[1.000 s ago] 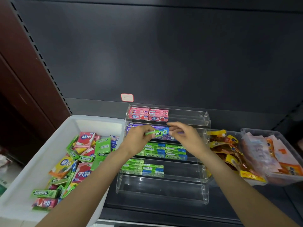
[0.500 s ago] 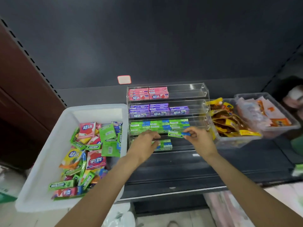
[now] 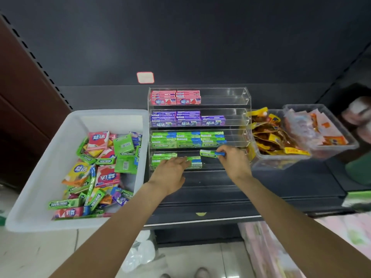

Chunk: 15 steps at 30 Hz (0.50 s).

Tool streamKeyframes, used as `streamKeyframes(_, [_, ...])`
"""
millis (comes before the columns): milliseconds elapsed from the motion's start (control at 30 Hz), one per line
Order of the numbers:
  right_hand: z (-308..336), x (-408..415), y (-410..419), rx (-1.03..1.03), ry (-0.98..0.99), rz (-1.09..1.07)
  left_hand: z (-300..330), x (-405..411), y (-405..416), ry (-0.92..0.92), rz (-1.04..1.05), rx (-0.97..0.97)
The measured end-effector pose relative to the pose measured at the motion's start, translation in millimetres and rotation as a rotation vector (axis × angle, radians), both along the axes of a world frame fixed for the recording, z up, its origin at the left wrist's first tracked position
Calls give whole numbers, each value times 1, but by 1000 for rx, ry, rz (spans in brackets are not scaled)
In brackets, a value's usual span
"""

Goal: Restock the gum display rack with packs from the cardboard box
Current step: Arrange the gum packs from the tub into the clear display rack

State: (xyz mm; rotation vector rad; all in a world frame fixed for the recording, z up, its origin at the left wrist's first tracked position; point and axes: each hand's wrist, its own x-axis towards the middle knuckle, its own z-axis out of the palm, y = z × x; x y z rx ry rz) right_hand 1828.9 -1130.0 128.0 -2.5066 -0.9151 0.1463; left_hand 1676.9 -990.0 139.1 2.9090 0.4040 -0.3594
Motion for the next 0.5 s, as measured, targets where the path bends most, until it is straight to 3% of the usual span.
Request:
streamKeyframes(167, [-6, -8, 12, -62, -65, 64, 2, 1, -3, 7, 28, -13])
streamKeyframes(367, [-12, -12, 10, -4, 23, 29, -2, -1, -6, -37, 109, -8])
streamKeyframes(500, [-11, -12, 5, -136, -28, 41, -3, -1, -10, -112, 235, 92])
